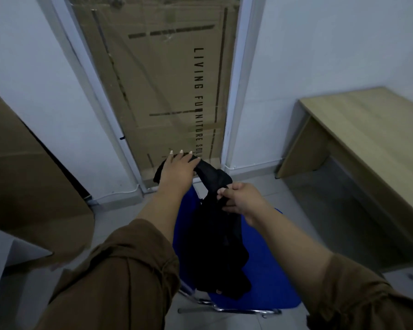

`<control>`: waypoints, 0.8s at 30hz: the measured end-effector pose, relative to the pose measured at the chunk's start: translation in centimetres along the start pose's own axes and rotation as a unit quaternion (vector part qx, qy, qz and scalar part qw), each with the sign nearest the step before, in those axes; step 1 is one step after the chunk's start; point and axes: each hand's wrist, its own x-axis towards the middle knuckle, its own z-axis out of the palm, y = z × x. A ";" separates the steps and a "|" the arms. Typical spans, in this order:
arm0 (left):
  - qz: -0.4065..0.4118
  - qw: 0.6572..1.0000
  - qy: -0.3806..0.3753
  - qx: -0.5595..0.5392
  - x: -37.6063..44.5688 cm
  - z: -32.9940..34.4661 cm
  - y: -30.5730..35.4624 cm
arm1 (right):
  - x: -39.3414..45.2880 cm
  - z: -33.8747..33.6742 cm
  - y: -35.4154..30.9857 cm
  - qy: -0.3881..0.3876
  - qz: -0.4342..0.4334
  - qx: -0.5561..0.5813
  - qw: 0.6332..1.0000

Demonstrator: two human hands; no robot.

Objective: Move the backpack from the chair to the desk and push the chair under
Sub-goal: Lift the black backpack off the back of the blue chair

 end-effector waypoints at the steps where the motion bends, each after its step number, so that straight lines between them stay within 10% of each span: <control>1: 0.007 1.000 -0.001 -0.017 0.0 0.3 0.8 | -0.2 -0.5 0.0 0.010 -0.002 0.007 1.000; 8: 0.010 0.964 -0.136 -0.229 -3.0 0.3 5.9 | -2.2 -2.7 -0.3 0.058 -0.031 0.024 0.998; 16: -0.120 0.782 -0.222 -0.569 -6.4 -1.9 10.4 | -5.8 -4.2 -2.4 0.081 -0.040 0.104 0.990; 20: -0.037 0.809 -0.159 -0.565 -8.6 -4.3 13.2 | -8.4 -5.8 -3.6 0.065 -0.052 0.103 0.991; 24: -0.157 0.879 -0.042 -0.448 -10.3 -6.5 18.0 | -10.4 -7.0 -4.7 0.062 -0.069 0.078 0.993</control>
